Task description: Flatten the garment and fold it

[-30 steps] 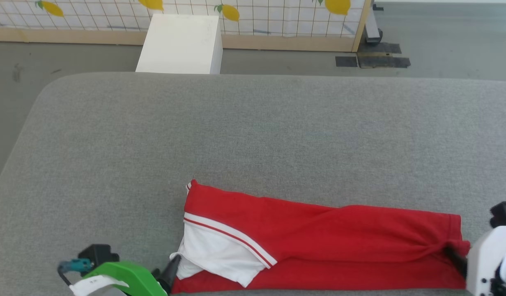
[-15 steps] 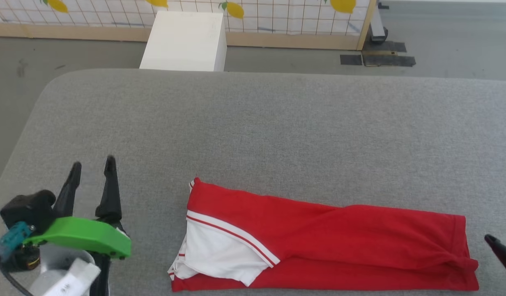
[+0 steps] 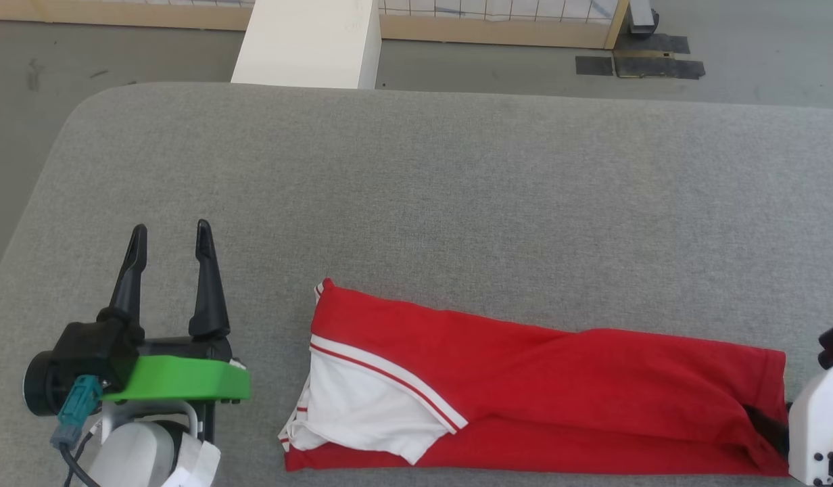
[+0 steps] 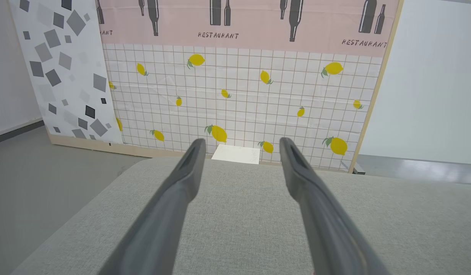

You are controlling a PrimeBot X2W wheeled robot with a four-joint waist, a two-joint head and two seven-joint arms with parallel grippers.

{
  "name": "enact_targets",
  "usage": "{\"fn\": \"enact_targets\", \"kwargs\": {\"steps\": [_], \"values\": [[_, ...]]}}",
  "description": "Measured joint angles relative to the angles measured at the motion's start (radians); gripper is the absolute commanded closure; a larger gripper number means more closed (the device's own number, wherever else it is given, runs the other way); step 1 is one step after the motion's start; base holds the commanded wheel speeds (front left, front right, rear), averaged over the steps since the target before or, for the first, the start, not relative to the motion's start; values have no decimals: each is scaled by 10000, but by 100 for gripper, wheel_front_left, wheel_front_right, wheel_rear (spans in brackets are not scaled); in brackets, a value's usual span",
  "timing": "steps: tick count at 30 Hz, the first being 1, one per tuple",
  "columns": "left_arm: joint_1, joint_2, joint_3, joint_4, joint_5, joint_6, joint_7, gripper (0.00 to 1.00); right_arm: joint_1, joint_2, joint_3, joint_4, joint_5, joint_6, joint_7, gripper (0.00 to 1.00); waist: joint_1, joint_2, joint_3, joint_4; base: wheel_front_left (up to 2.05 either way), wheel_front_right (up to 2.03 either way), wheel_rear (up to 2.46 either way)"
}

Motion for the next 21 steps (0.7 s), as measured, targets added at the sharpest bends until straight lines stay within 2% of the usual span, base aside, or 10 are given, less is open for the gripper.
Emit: {"fn": "enact_targets", "kwargs": {"steps": [3, 4, 8, 9, 10, 11, 16, 21], "values": [[13, -339, 247, 56, 268, -255, -2, 0, -276, -157, 533, 105, 117, -6, -92, 0, 0, 0, 39, 12, 0, 0, 0], [31, -614, 472, 100, 418, -506, 0, 0, -501, -186, 989, 138, 313, -12, -213, 0, 0, 0, 50, -5, 0, 0, 0], [71, -940, 679, 201, 541, -819, -2, 0, -686, -380, 1329, 274, 470, -19, -203, 0, 0, 0, 79, 8, 0, 0, 0], [71, -1012, 729, 217, 556, -897, -2, 0, -741, -418, 1358, 334, 527, -19, -186, 62, 0, 0, 88, 15, 0, 0, 0], [72, -1074, 765, 253, 562, -978, -2, 0, -769, -458, 1371, 391, 585, -12, -161, 89, 0, 0, 95, 25, 0, 0, 0], [72, -1122, 802, 272, 579, -1026, -2, 0, -784, -487, 1375, 431, 600, -4, -151, 100, 0, 0, 96, 29, 0, 0, 0], [103, -1375, 1074, 399, 859, -1302, -4, 0, -978, -500, 1103, 786, 660, 10, -121, 100, 1, 0, 90, 1, 0, 0, 0], [160, -1582, 1189, 589, 941, -1536, -33, 0, -1220, -573, 163, 1593, 313, 52, -332, 100, 1, 0, 73, -39, 0, 0, 0]]}}
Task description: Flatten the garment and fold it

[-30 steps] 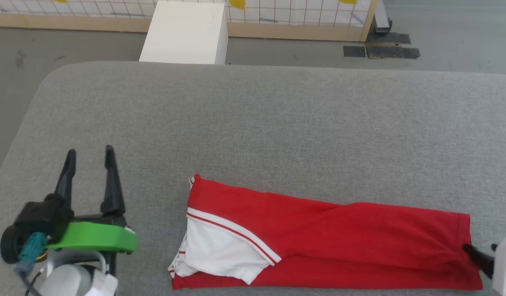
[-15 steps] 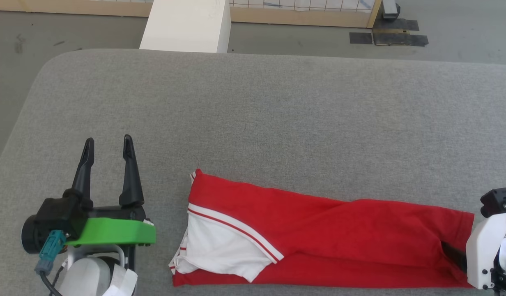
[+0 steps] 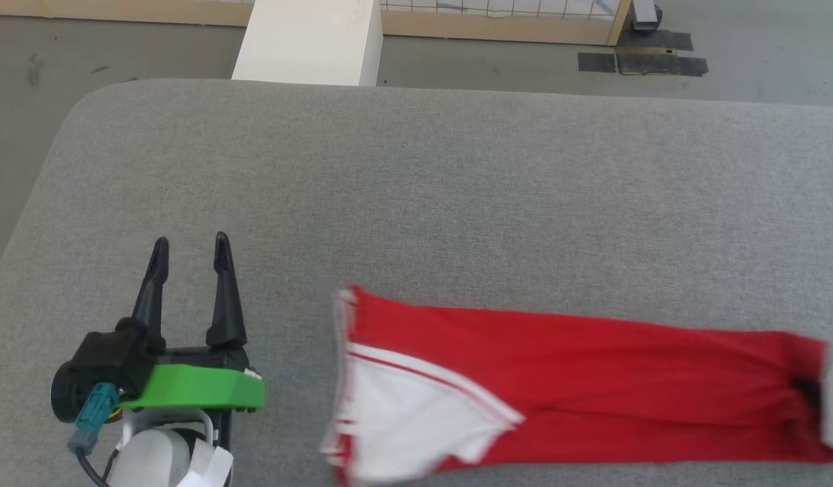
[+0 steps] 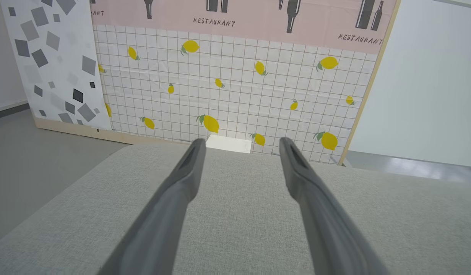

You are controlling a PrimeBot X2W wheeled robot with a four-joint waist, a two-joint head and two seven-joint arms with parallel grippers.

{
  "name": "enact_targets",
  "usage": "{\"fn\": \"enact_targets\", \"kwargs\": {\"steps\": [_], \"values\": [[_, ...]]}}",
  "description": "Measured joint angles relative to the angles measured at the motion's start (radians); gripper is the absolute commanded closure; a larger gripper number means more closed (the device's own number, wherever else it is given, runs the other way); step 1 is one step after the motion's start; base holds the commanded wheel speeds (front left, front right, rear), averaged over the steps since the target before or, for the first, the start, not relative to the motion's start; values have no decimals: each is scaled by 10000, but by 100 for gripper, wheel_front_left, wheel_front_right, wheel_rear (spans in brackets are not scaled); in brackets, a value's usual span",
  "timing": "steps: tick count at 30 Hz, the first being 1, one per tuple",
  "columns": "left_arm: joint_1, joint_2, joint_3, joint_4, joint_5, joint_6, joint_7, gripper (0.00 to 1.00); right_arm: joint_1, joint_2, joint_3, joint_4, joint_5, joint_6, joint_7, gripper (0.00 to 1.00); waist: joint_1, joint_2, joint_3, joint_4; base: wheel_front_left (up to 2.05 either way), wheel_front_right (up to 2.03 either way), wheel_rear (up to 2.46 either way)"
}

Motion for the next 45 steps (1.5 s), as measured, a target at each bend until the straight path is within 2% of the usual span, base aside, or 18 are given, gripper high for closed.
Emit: {"fn": "enact_targets", "kwargs": {"steps": [7, 12, 15, 18, 20, 22, 26, 29, 37, 45], "values": [[-3, -211, 86, 261, 96, -238, 0, 0, -309, -399, -1958, 1808, -1482, -44, -94, 100, 0, 1, 6, 12, 0, 0, 0], [-5, -334, 113, 437, 150, -374, 0, 0, -487, -222, -2261, 1973, -2311, -46, 182, 100, 1, 0, -36, 11, 0, 0, 0], [-3, -370, 146, 539, 167, -453, 0, 0, -480, -174, -1875, 1336, -2339, -48, 650, 100, 0, 0, -119, 1, 0, 0, 0], [8, -397, 219, 566, 178, -460, 0, 0, -344, -190, -1254, 136, -2061, -48, 1444, 100, 1, 0, -208, -45, 0, 0, 0], [50, -466, 234, 627, 205, -552, -2, 0, 73, -276, -755, -1586, -1611, -48, 2410, 100, 1, 1, -299, -122, 0, 0, 0], [68, -516, 240, 685, 209, -581, -2, 0, 295, -311, -518, -2727, -1381, -48, 2874, 100, 1, 0, -333, -175, 0, 0, 0], [68, -577, 213, 823, 228, -675, -8, 0, 512, -138, 65, -4464, -1026, -50, 3455, 100, 0, 0, -353, -207, 0, 0, 0], [65, -627, 205, 871, 232, -679, -8, 0, 491, 247, 715, -5185, -836, -48, 3576, 100, 0, 0, -318, -204, 0, 0, 0], [63, -700, 276, 903, 234, -761, -8, 0, -326, 1243, 2911, -5315, -681, -50, 3135, 100, 1, 0, -178, 1, 0, 0, 0], [68, -819, 316, 899, 247, -779, -8, 0, -1532, 2424, 4544, -4057, -754, -50, 2234, 100, 0, 0, -17, 304, 0, 0, 0]]}}
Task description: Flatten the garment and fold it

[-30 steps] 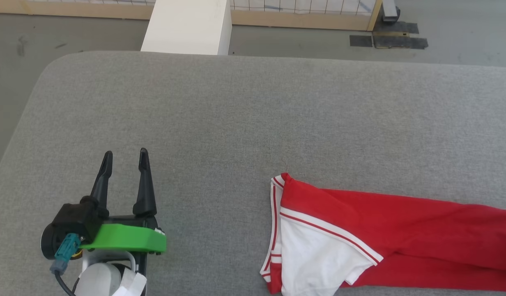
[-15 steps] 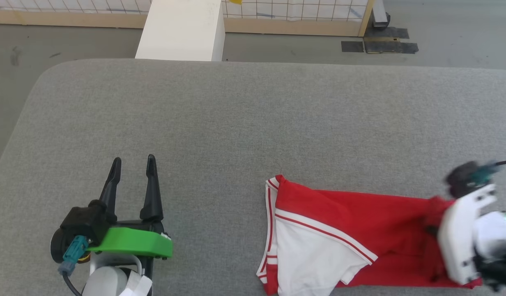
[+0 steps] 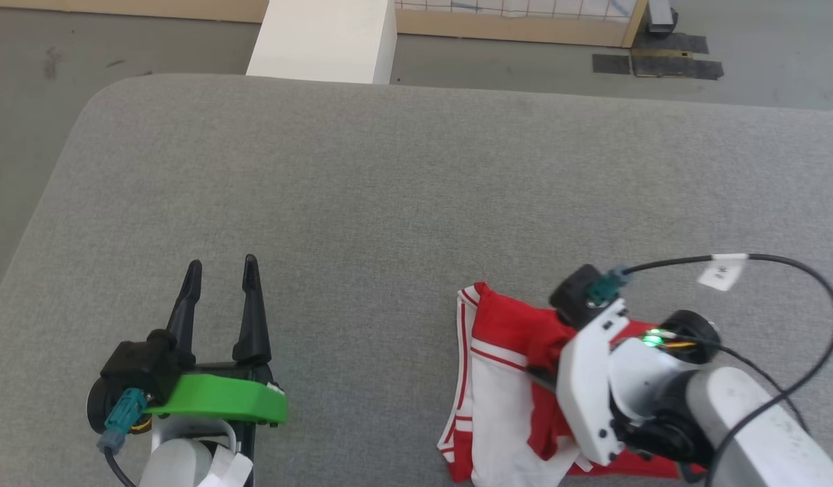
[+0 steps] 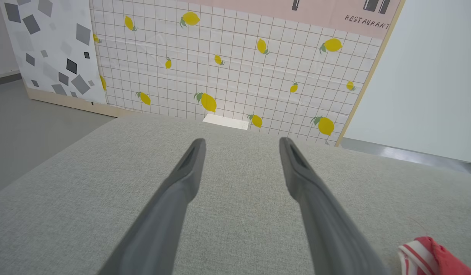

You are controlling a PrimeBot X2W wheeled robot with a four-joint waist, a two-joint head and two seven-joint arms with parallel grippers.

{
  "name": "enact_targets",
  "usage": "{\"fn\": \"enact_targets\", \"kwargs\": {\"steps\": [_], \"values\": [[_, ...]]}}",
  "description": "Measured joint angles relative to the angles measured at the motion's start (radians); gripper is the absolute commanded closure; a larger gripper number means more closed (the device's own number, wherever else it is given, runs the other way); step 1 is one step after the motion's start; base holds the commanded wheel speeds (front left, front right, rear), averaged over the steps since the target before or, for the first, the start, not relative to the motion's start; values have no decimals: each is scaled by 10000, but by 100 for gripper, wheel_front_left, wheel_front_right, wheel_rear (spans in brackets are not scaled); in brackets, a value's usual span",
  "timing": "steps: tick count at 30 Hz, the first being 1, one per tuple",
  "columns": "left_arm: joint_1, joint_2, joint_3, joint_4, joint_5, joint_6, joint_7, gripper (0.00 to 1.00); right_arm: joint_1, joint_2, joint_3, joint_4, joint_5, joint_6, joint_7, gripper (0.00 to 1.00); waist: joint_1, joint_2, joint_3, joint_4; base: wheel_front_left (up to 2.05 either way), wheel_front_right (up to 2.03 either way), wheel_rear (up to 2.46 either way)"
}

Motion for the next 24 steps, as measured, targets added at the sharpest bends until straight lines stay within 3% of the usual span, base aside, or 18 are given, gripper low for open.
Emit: {"fn": "enact_targets", "kwargs": {"steps": [12, 13, 14, 15, 24], "values": [[-1, -86, 4, 12, 13, -27, 0, 0, -662, 836, 853, 2872, -495, 0, -1532, 100, -1, 0, 135, 174, 0, 0, 0], [-1, -90, 12, 17, 13, -27, 0, 0, -710, 880, 890, 2999, -495, 0, -1641, 93, -1, 0, 122, 165, 0, 0, 0], [-1, -90, 19, 31, 15, -29, 0, 0, -761, 926, 982, 3108, -487, 0, -1728, 34, 0, 0, 100, 153, 0, 0, 0], [-1, -94, 23, 52, 15, -31, 0, 0, -797, 991, 1034, 3175, -439, 0, -1822, 0, -1, 0, 75, 140, 0, 0, 0], [19, -132, 75, 199, 15, -113, 0, 0, -1361, 1258, 1741, 2207, 514, -2, -2148, 0, 0, 0, -189, -68, 0, 0, 0]]}}
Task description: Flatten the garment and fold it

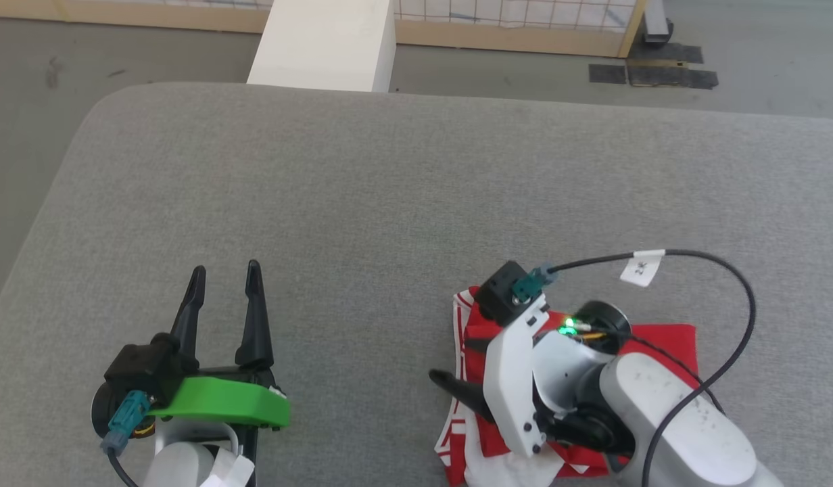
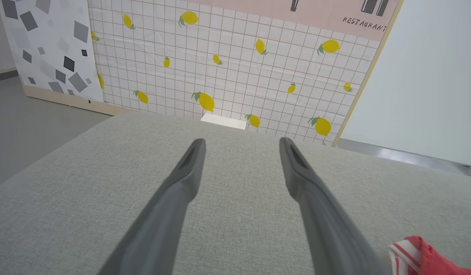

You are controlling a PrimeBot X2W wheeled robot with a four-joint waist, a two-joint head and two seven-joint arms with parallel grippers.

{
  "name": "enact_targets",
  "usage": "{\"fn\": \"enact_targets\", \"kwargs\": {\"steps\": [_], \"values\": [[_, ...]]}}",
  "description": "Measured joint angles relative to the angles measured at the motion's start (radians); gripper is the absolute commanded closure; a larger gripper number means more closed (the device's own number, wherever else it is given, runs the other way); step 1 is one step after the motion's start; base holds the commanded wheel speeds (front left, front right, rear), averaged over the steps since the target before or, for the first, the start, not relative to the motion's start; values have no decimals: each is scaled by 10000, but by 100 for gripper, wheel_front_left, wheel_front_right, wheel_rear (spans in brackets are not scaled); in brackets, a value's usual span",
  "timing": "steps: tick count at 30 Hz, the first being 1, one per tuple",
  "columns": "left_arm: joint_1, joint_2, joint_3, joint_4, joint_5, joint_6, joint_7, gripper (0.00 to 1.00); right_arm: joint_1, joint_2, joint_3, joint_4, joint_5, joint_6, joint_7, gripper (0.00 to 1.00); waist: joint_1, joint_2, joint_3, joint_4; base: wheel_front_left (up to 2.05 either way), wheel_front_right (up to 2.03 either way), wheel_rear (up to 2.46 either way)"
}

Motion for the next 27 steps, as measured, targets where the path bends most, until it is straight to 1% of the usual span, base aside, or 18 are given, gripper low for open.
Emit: {"fn": "enact_targets", "kwargs": {"steps": [3, 5, 8, 10, 14, 19, 22, 27], "values": [[30, -6, 36, 33, 0, -6, 0, 0, -81, -169, -115, -533, 111, 0, -207, 0, 0, 0, -77, -127, 0, 0, 0], [30, -8, 61, 38, 0, -8, 0, 0, -81, -364, -385, -857, 150, 0, -391, 0, 0, 0, -121, -216, 0, 0, 0], [33, -13, 77, 40, 2, -15, 0, 0, -14, -725, -1273, -1377, 63, 0, -838, 0, 0, 0, -190, -375, 0, 0, 0], [35, -21, 75, 52, 2, -19, 0, 0, 237, -853, -1933, -1620, -31, 0, -1043, 0, 0, 0, -231, -467, 0, 0, 0], [40, -33, 61, 75, 10, -90, 0, 0, 1147, -1083, -3434, -1912, -443, 0, -1074, 0, 0, 0, -304, -635, 0, 0, 0], [62, -38, 0, 115, 10, -102, 0, 0, 2296, -1168, -4849, -1862, -1014, 0, -704, 0, -1, 0, -308, -765, 0, 0, 0], [61, -40, -38, 123, 12, -105, 0, 0, 2749, -1135, -5154, -1624, -1348, 0, -341, 0, 0, 0, -272, -782, 0, 0, 0], [51, -40, -165, 132, 13, -178, 0, 0, 3129, -905, -5398, -1016, -1954, 0, 217, 0, 0, 0, -184, -710, 0, 0, 0]]}}
